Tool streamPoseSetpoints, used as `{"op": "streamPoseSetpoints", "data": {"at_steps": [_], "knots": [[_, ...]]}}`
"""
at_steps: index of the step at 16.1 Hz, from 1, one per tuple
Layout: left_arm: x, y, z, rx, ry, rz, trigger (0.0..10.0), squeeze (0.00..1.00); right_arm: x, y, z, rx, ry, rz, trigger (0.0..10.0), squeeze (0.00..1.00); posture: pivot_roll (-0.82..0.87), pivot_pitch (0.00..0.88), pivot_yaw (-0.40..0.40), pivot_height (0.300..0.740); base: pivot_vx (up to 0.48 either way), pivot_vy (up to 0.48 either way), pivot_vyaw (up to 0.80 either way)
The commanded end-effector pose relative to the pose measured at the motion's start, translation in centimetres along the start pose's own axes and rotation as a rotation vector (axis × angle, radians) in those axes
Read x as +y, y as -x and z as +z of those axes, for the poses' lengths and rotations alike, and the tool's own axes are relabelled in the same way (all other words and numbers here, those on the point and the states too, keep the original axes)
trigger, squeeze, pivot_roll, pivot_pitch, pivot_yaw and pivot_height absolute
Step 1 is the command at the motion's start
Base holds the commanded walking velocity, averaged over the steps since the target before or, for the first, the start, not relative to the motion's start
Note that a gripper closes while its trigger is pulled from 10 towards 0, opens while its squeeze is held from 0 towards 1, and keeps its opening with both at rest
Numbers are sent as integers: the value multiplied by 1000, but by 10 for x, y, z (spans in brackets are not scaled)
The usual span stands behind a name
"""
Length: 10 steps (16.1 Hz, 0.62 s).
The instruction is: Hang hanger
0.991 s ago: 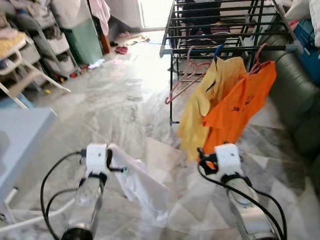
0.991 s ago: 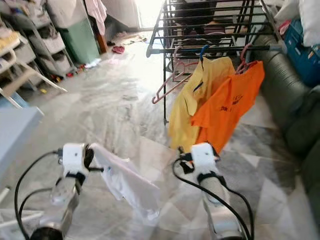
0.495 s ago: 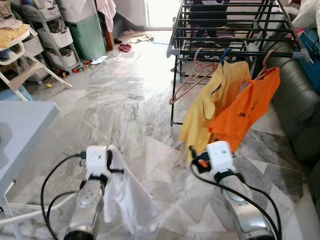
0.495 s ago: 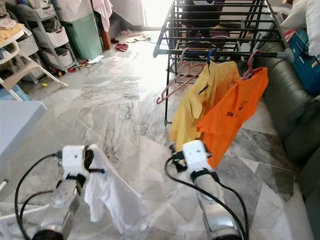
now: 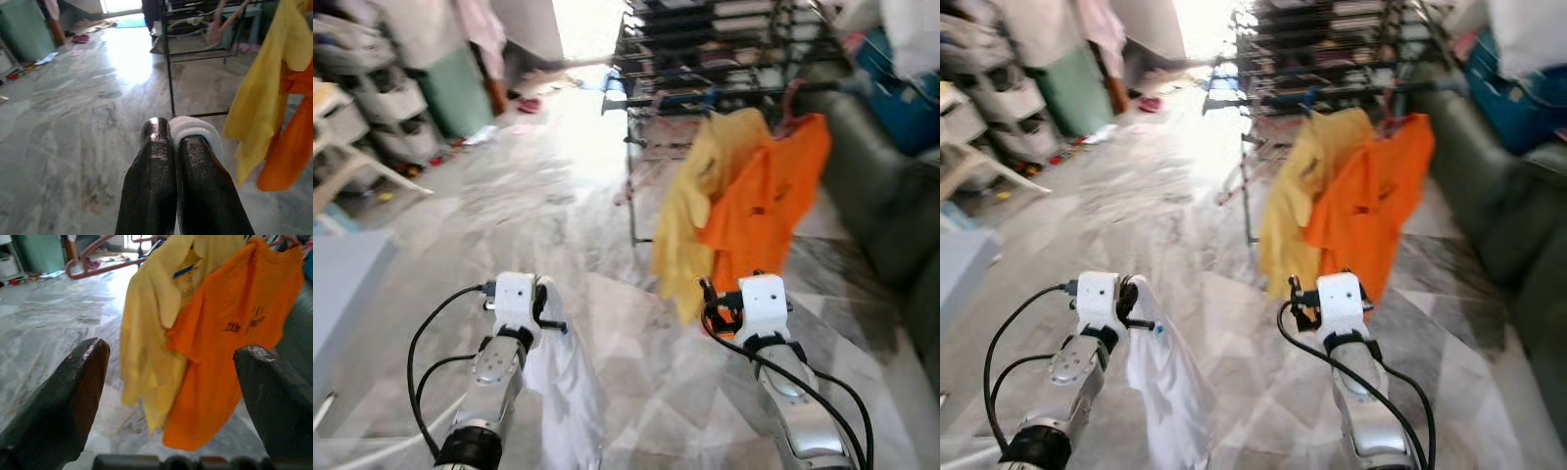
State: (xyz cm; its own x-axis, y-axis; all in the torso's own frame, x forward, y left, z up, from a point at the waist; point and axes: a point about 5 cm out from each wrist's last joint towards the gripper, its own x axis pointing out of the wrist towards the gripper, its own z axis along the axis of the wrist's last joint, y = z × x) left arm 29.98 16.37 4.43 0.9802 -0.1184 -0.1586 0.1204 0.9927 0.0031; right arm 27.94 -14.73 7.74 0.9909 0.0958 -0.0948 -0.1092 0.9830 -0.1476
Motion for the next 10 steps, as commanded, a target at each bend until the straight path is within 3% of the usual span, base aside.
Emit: {"op": "streamPoseSetpoints", "data": {"at_steps": [1, 2, 10], "knots": [[8, -3, 9, -38, 12, 41, 10000, 0, 8, -4, 6, -22, 13, 44, 10000, 0, -231, 0, 126, 740, 0, 277, -800], [8, -4, 9, -35, 13, 39, 10000, 0, 9, -6, 7, -27, 19, 44, 10000, 0, -231, 0, 127, 740, 0, 281, -556], [2, -3, 4, -31, 7, 24, 10000, 0, 15, -6, 5, -23, 24, 47, 10000, 0, -215, 0, 113, 740, 0, 316, 0]]}}
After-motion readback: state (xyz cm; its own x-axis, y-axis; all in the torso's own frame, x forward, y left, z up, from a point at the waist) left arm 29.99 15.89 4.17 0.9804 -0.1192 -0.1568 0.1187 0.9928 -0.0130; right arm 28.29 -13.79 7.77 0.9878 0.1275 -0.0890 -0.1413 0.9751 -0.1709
